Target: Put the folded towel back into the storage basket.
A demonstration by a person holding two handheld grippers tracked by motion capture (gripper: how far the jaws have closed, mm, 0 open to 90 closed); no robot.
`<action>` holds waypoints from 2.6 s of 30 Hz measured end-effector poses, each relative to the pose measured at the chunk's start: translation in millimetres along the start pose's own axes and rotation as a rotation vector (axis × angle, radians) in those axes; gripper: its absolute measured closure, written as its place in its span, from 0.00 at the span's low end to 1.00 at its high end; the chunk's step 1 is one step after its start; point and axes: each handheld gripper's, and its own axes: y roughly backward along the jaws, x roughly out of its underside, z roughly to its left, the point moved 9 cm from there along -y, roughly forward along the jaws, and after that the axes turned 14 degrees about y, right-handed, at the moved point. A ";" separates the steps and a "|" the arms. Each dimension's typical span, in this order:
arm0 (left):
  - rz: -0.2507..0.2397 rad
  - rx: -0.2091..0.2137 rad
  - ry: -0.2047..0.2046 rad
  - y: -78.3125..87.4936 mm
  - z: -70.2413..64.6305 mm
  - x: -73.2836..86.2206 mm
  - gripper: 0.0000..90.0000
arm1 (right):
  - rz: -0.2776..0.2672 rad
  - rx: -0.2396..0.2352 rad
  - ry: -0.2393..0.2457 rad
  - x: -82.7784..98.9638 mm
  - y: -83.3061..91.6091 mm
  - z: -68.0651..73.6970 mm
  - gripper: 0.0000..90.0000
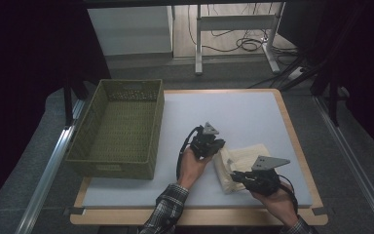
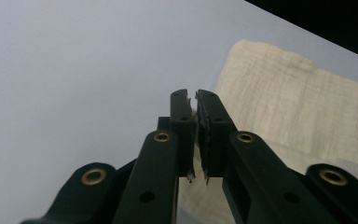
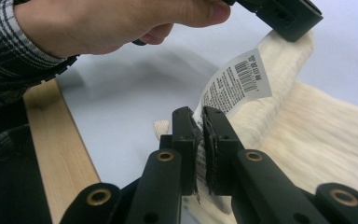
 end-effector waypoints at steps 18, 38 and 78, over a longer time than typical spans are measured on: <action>0.020 0.036 -0.068 -46.3 -35.8 -24.7 0.95 | 0.014 0.102 -0.091 39.3 40.8 -37.0 0.93; 0.058 0.032 -0.113 -85.9 -55.3 -38.4 0.94 | 0.031 0.171 -0.151 66.3 62.1 -63.8 0.93; 0.082 0.044 -0.034 -41.7 -22.4 -10.7 0.56 | 0.059 0.350 -0.209 84.3 101.2 -98.1 0.66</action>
